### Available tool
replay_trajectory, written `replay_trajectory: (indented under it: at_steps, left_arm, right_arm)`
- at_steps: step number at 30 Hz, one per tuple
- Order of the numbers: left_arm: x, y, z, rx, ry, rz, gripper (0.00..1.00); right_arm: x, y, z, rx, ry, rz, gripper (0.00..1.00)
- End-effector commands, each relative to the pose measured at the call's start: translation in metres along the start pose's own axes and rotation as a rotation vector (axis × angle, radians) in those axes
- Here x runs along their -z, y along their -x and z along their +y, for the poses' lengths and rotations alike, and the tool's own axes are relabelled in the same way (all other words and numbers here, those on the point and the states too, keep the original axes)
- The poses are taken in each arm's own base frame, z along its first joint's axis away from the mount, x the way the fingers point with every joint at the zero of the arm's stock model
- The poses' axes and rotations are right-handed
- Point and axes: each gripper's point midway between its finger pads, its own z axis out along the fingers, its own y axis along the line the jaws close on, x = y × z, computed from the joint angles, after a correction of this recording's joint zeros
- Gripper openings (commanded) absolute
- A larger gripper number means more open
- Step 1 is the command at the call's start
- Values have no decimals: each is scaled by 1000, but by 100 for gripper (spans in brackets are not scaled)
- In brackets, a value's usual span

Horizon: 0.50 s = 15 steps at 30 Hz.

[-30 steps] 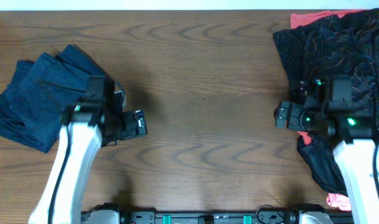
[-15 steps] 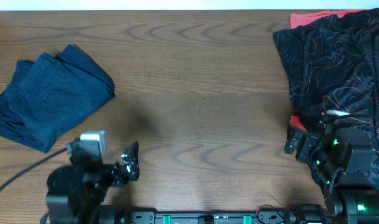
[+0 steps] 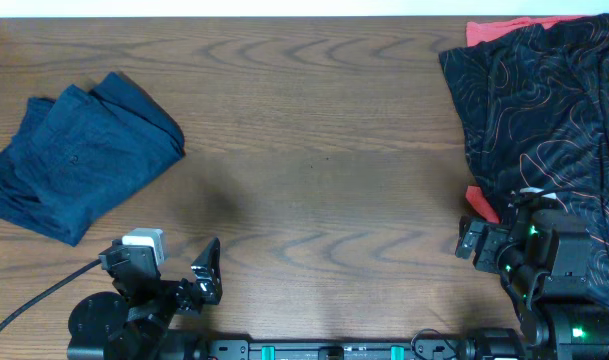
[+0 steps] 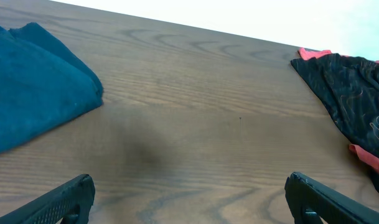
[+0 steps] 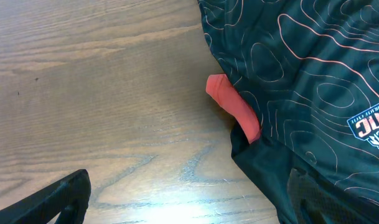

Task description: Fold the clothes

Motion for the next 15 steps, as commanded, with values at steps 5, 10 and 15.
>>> replay_trajectory:
  at_steps: [5, 10, 15]
  left_arm:
    - [-1, -1, 2, -14, 9, -1, 98]
    - [-1, -1, 2, -14, 9, -1, 98]
    - [-1, -1, 2, -14, 9, -1, 98]
  right_arm:
    - [3, -7, -6, -16, -24, 12, 99]
    - [14, 10, 4, 40, 43, -140, 99]
    - [21, 25, 20, 163, 149, -423, 99]
